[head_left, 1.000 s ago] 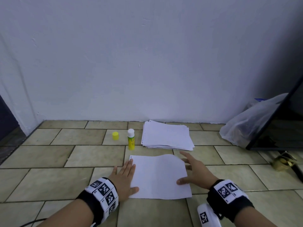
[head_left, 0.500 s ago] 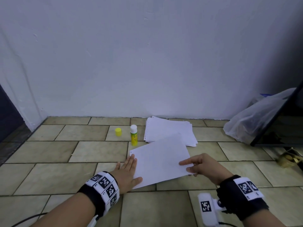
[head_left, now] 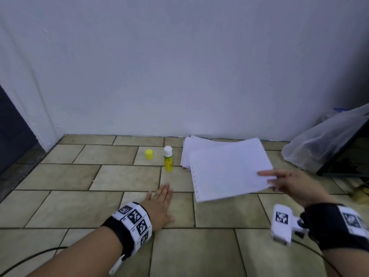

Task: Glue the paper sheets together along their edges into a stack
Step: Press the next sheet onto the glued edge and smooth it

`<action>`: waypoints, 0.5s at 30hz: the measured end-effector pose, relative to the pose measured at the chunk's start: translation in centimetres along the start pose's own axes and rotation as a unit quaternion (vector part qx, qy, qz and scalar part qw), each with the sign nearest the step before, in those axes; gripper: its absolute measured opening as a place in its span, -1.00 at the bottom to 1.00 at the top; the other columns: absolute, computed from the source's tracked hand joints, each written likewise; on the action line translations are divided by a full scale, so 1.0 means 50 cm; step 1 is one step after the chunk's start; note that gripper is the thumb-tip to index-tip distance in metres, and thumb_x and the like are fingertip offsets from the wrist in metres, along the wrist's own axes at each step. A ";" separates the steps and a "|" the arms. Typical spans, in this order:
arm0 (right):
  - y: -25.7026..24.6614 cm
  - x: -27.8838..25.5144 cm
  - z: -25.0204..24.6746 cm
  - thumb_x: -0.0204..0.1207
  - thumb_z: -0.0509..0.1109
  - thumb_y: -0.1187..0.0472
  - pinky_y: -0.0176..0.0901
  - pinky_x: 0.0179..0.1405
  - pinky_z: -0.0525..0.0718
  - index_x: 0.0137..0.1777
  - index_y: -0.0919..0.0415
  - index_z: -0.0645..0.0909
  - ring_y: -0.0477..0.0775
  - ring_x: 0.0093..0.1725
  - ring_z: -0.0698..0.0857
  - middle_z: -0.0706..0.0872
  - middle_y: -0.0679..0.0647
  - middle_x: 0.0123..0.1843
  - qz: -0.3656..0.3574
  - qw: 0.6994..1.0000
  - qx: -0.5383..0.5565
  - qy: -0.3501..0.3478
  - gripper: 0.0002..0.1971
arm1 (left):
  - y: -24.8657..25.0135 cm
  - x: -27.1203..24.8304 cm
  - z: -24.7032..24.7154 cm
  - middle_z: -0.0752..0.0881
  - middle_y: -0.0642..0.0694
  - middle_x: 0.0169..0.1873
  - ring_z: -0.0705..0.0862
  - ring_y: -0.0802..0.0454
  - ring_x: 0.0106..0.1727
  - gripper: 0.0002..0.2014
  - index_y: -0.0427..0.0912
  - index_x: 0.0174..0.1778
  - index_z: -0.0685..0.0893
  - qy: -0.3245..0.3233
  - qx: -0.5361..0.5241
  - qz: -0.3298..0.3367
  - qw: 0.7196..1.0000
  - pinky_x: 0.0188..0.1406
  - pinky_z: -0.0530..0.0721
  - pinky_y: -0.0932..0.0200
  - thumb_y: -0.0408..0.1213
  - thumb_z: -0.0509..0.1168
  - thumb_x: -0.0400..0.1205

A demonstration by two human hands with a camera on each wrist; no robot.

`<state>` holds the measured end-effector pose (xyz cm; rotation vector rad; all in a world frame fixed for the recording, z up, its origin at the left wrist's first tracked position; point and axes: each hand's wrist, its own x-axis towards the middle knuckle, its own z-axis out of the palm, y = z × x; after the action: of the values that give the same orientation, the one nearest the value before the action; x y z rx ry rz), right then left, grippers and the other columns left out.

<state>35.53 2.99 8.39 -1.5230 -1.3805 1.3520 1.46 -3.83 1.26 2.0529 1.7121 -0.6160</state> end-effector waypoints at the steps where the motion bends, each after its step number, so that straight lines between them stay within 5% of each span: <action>1: -0.012 0.017 -0.002 0.48 0.23 0.67 -0.49 -0.48 0.59 -0.11 0.24 0.76 0.01 -0.43 0.48 0.67 0.18 -0.18 -0.007 1.000 0.010 0.015 -0.63 | 0.001 0.000 -0.002 -0.44 -0.19 0.63 -0.37 -0.05 0.67 -0.19 -0.29 0.65 -0.36 -0.005 0.001 -0.003 1.000 0.64 -0.22 -0.13 0.05 0.01 0.76; 5: -0.037 0.125 0.025 0.52 0.14 0.65 -0.48 -0.64 0.48 -0.06 0.30 0.67 -0.07 -0.58 0.52 0.58 0.19 -0.27 -0.016 0.996 -0.003 0.088 -0.66 | 0.009 0.000 -0.009 -0.42 -0.18 0.64 -0.36 -0.04 0.67 -0.19 -0.28 0.66 -0.34 -0.009 0.004 -0.014 1.000 0.65 -0.19 -0.13 0.05 0.03 0.76; 10: -0.020 0.245 0.100 0.55 0.04 0.60 -0.51 -0.74 0.38 0.08 0.20 0.66 -0.02 -0.45 0.47 0.53 0.13 -0.39 0.007 0.985 -0.113 0.132 -0.57 | 0.012 -0.006 -0.007 -0.39 -0.15 0.65 -0.34 -0.02 0.68 -0.21 -0.26 0.67 -0.31 0.007 0.008 -0.019 1.000 0.64 -0.19 -0.13 0.05 0.03 0.76; 13: 0.010 0.283 0.120 0.57 0.06 0.55 -0.44 -0.68 0.44 -0.04 0.19 0.72 0.00 -0.45 0.45 0.61 0.19 -0.24 0.034 0.970 -0.206 0.126 -0.58 | 0.007 -0.003 0.000 -0.39 -0.14 0.65 -0.34 -0.01 0.68 -0.21 -0.24 0.67 -0.31 0.016 0.008 -0.018 1.000 0.63 -0.19 -0.13 0.05 0.03 0.76; 15: 0.020 0.291 0.125 0.57 0.13 0.54 -0.41 -0.50 0.54 0.05 0.25 0.74 0.08 -0.34 0.54 0.62 0.16 -0.08 0.039 0.954 -0.273 0.117 -0.63 | 0.004 0.001 0.004 -0.40 -0.14 0.65 -0.35 0.00 0.68 -0.20 -0.24 0.67 -0.32 0.017 0.009 -0.015 1.000 0.63 -0.21 -0.13 0.06 0.03 0.75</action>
<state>28.43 15.79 2.29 -2.0368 -1.6319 0.8225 1.66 -3.94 1.10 2.0640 1.7664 -0.6108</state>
